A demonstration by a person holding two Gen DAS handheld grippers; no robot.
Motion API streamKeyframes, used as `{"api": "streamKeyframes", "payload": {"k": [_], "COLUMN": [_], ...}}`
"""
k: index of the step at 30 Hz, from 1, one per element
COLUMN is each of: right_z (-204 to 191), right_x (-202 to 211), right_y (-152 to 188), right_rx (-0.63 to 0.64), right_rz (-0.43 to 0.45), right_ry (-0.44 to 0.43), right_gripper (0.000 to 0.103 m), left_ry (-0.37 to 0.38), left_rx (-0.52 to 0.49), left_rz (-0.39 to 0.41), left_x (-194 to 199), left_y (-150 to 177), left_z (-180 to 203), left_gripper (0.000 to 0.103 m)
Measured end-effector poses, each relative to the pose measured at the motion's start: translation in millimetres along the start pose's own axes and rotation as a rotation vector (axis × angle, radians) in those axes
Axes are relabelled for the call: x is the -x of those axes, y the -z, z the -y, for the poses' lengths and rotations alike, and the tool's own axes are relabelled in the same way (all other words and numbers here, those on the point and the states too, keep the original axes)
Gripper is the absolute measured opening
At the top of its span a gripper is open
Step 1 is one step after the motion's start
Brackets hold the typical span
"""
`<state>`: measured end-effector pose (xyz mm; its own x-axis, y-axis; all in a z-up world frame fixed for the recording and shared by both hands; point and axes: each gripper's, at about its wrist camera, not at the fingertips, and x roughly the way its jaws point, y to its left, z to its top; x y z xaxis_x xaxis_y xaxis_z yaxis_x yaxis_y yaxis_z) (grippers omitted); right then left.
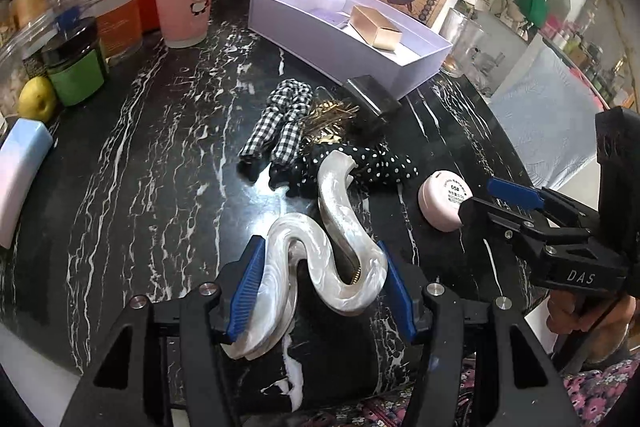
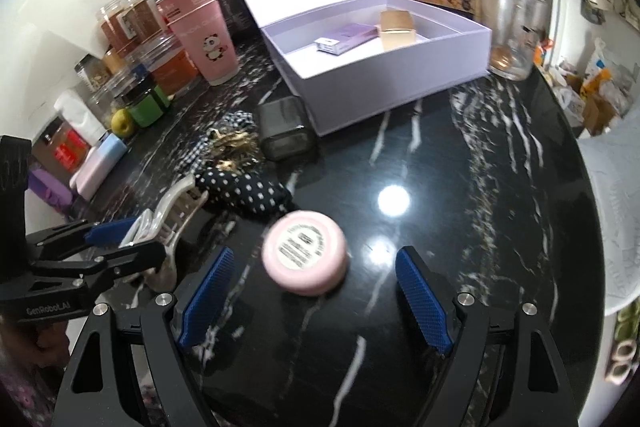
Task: Organize rigid objects
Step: 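Grasp the white pearly claw clip with the left tool, then grasp the polka-dot scrunchie with the right tool while the left tool holds the claw clip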
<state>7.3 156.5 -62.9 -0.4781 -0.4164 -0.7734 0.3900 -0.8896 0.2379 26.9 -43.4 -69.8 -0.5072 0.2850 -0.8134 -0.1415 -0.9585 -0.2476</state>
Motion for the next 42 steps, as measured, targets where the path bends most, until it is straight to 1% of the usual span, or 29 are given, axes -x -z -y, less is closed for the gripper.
{"api": "streamKeyframes", "payload": {"k": [2, 4, 6, 8, 9, 10, 16, 22, 25, 29, 31, 32, 34, 35, 36, 38, 42], "right_z": [-6.4, -13.6, -20.3, -24.9, -27.7, -31.3, -52.2, -72.6, -79.6, -88.6, -92.2, -93.4, -96.3, -97.2, -97.2, -96.1, -95.0], "right_x": [-2.7, -7.2, -12.6, -16.5, -19.1, -22.3, -39.0, -53.8, -63.8, -72.7, -77.2, -77.5, -77.8, -77.9, -78.1, -77.4, -73.3], "right_y": [-3.7, -8.2, -12.4, -15.6, -17.7, -19.7, -28.7, -33.0, -34.9, -35.0, -34.0, -33.7, -32.6, -32.3, -31.8, -31.1, -27.4], "right_rx": [0.023, 0.056, 0.090, 0.109, 0.119, 0.131, 0.185, 0.231, 0.236, 0.268, 0.278, 0.282, 0.299, 0.304, 0.307, 0.302, 0.295], "right_rz": [0.005, 0.007, 0.007, 0.006, 0.005, 0.002, -0.017, -0.045, -0.062, -0.076, -0.094, -0.090, -0.084, -0.083, -0.080, -0.082, -0.090], "right_ry": [-0.007, -0.006, -0.007, -0.020, -0.032, -0.043, -0.097, -0.138, -0.149, -0.125, -0.121, -0.114, -0.091, -0.080, -0.067, -0.076, -0.102], "right_gripper": [0.084, 0.084, 0.084, 0.084, 0.084, 0.084, 0.083, 0.074, 0.069, 0.058, 0.056, 0.053, 0.040, 0.025, 0.022, 0.019, 0.017], "left_ry": [-0.006, -0.012, -0.006, -0.027, -0.042, -0.050, -0.056, -0.072, -0.073, -0.078, -0.076, -0.077, -0.081, -0.082, -0.083, -0.084, -0.080], "left_rx": [0.009, 0.037, 0.063, 0.083, 0.091, 0.103, 0.163, 0.215, 0.240, 0.254, 0.257, 0.257, 0.255, 0.253, 0.252, 0.249, 0.244], "left_rz": [-0.018, -0.041, -0.027, -0.015, -0.009, -0.001, 0.013, 0.028, 0.039, 0.047, 0.051, 0.052, 0.052, 0.051, 0.051, 0.049, 0.046], "left_x": [-4.6, -10.7, -10.4, -9.7, -9.1, -8.6, -3.9, 5.9, 7.6, 8.6, 8.4, 8.3, 8.0, 7.7, 7.8, 7.5, 7.2], "left_y": [1.7, 4.0, 5.5, 6.0, 6.0, 5.8, 5.8, 9.3, 8.6, 7.9, 7.7, 7.6, 7.3, 7.2, 6.7, 6.2, 5.9], "left_z": [-3.4, -9.2, -15.4, -21.6, -24.0, -27.5, -45.7, -63.1, -71.0, -76.9, -78.5, -78.7, -78.7, -78.2, -78.2, -77.6, -76.5], "left_gripper": [0.059, 0.060, 0.060, 0.059, 0.058, 0.054, 0.053, 0.053, 0.053, 0.053, 0.053, 0.053, 0.053, 0.053, 0.053, 0.053, 0.053]}}
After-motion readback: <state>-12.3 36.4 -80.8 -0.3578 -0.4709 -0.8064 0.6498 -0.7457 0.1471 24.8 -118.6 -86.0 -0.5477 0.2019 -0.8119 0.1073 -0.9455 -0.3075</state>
